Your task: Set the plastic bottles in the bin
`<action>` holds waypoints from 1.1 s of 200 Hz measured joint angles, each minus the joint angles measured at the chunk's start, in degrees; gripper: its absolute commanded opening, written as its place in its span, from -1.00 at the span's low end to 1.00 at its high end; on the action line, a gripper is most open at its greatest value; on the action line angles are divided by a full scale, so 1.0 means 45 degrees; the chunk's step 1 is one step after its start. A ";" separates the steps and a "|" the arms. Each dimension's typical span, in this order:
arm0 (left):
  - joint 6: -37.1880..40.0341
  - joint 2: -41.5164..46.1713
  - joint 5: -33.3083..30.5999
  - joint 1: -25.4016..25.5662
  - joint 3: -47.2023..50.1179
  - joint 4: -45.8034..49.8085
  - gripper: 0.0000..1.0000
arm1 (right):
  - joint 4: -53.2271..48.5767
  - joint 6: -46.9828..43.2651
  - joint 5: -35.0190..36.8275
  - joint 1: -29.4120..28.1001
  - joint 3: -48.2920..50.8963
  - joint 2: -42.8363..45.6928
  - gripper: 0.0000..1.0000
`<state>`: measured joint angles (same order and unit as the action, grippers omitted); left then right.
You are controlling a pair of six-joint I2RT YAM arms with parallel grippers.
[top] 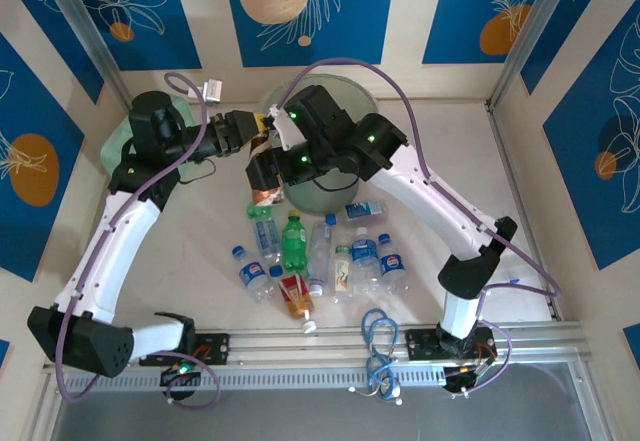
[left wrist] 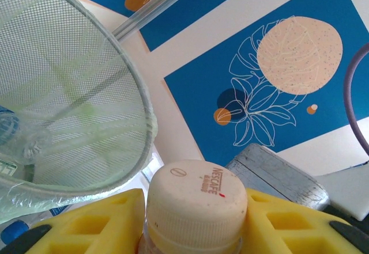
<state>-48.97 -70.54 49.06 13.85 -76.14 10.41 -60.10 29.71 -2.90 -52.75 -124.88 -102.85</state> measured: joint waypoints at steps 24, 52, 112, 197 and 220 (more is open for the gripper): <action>-0.0015 -0.0097 0.0044 0.0000 0.0000 -0.0228 -0.13 | 0.0005 0.0039 0.0039 0.0053 0.0000 0.0000 0.15; -0.0010 -0.0155 -0.0112 -0.0029 0.0005 -0.0257 0.64 | 0.0092 0.0049 0.0126 0.0073 -0.0063 0.0005 0.11; 0.0675 0.0189 -0.2501 -0.0034 -0.0209 0.0991 1.00 | 0.0049 0.0165 0.0180 0.0491 -0.0223 0.0053 0.09; 0.1321 0.1729 -0.7043 -0.0607 -0.0160 0.3536 1.00 | 0.0126 0.1885 0.0219 0.3065 -0.2127 -0.0583 0.10; 0.1190 0.1938 -0.7145 -0.0656 0.0631 0.3507 1.00 | 0.0136 0.2453 0.0126 0.3779 -0.2647 -0.1161 0.09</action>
<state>-43.62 -61.82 16.91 10.90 -73.30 26.20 -59.48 40.75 -2.33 -35.75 -136.79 -108.07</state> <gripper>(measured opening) 0.999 0.548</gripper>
